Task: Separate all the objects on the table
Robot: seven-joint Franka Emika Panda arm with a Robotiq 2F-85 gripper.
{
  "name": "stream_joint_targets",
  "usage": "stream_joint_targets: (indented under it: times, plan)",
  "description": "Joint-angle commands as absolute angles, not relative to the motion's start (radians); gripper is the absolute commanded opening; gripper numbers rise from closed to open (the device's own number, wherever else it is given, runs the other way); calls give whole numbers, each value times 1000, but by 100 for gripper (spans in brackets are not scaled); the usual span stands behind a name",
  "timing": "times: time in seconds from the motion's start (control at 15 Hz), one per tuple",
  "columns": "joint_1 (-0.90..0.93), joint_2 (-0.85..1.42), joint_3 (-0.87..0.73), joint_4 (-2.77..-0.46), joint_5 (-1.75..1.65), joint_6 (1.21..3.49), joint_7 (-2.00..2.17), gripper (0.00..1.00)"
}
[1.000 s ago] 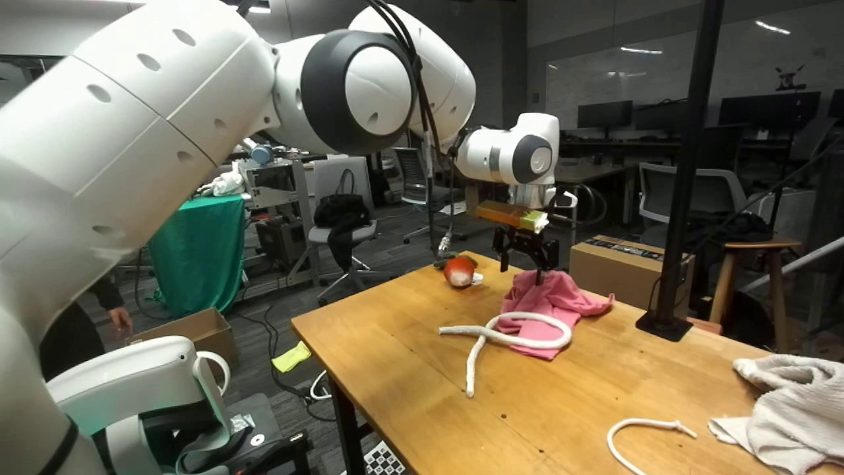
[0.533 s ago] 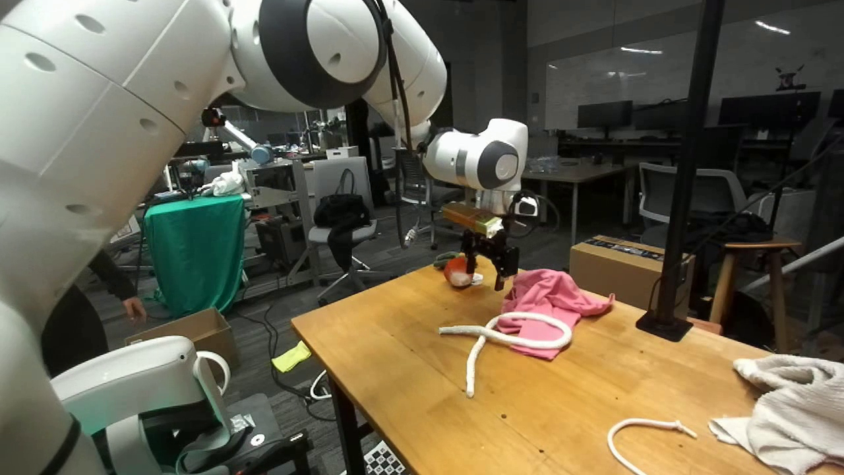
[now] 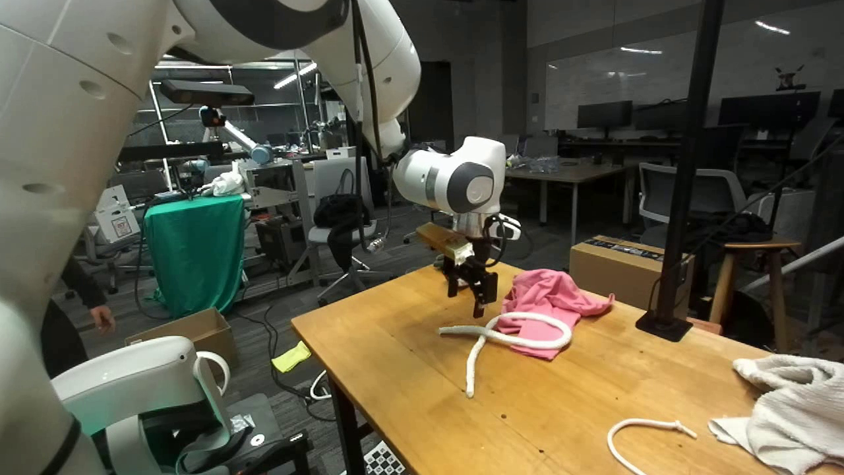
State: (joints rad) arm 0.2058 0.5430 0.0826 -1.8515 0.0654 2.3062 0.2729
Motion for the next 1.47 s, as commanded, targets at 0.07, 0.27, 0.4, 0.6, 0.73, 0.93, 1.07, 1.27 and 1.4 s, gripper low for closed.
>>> stream_joint_targets:
  times: [0.07, 0.27, 0.4, 0.6, 0.73, 0.93, 1.07, 1.27, 1.4]
  plan:
    - [207, 412, 75, -2064, 72, 2411, 298, 100]
    - [210, 388, 82, -2133, 76, 2449, 311, 100]
    - [212, 384, 85, -2165, 75, 2480, 318, 100]
    - [215, 380, 91, -2197, 75, 2521, 320, 100]
    - [221, 381, 88, -2208, 69, 2550, 331, 100]
    - [235, 379, 74, -2215, 49, 2582, 359, 100]
    - [238, 384, 65, -2203, 35, 2584, 368, 100]
    - [247, 395, 43, -2179, 4, 2578, 388, 100]
    - [247, 407, 31, -2157, -15, 2570, 395, 100]
